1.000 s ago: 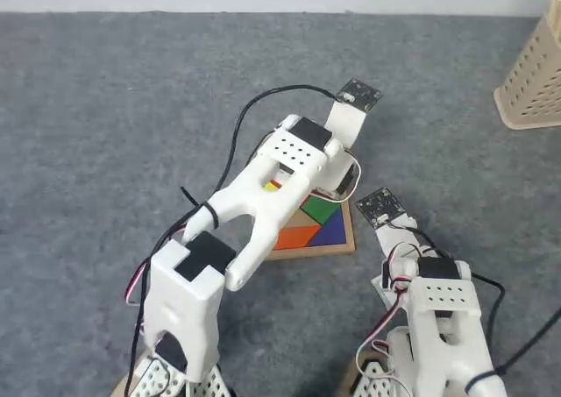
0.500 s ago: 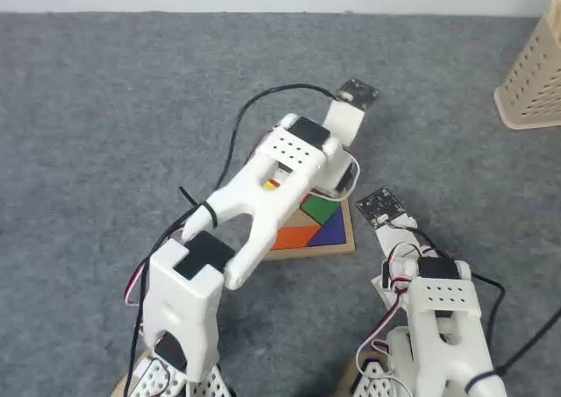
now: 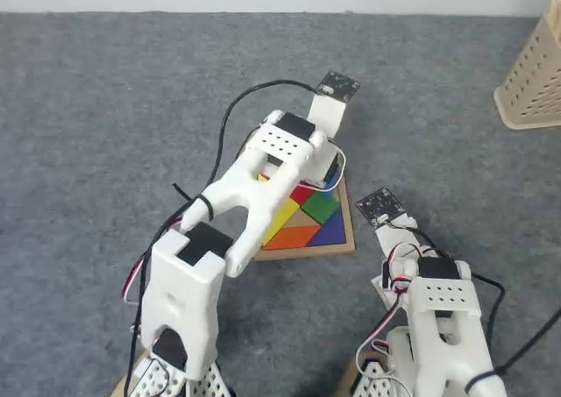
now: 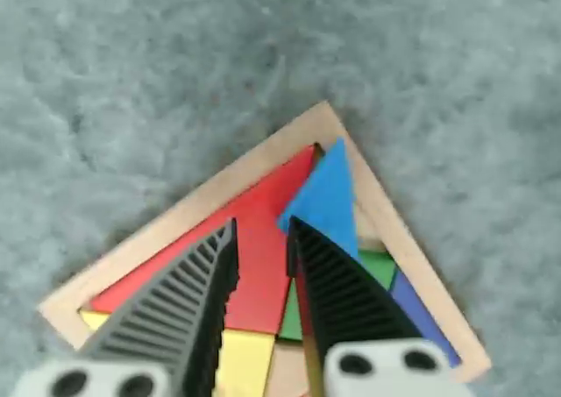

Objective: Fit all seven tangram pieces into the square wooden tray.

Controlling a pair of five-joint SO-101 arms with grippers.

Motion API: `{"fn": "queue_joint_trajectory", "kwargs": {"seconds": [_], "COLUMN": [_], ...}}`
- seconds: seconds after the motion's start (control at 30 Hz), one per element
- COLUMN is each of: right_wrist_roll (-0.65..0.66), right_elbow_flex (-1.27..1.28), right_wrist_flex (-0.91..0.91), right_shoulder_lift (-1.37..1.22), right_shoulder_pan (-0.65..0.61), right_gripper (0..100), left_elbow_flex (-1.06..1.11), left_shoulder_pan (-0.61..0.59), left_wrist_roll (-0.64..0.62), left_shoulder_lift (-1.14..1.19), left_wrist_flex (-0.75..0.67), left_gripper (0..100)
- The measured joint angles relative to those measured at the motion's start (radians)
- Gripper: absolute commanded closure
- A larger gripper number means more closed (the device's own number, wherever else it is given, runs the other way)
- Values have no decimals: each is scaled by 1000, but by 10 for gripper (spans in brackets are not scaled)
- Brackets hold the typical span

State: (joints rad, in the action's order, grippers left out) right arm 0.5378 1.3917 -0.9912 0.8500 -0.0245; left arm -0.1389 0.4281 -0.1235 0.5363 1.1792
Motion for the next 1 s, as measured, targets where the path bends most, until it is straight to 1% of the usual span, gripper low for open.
{"fn": "queue_joint_trajectory", "kwargs": {"seconds": [0.23, 0.37, 0.57, 0.87, 1.0], "right_wrist_roll": [0, 0, 0, 0, 0], "right_elbow_flex": [0, 0, 0, 0, 0], "right_wrist_flex": [0, 0, 0, 0, 0], "right_shoulder_lift": [0, 0, 0, 0, 0], "right_shoulder_pan": [0, 0, 0, 0, 0], "right_gripper": [990, 990, 990, 990, 990], "left_elbow_flex": [0, -28, -43, -43, -43], "left_shoulder_pan": [2, 3, 2, 2, 2], "left_wrist_roll": [0, -2, -35, -35, -35], "left_shoulder_lift": [0, 2, 2, 5, 25], "left_wrist_flex": [3, 35, 49, -78, -91], "left_gripper": [909, 909, 907, 906, 906]}}
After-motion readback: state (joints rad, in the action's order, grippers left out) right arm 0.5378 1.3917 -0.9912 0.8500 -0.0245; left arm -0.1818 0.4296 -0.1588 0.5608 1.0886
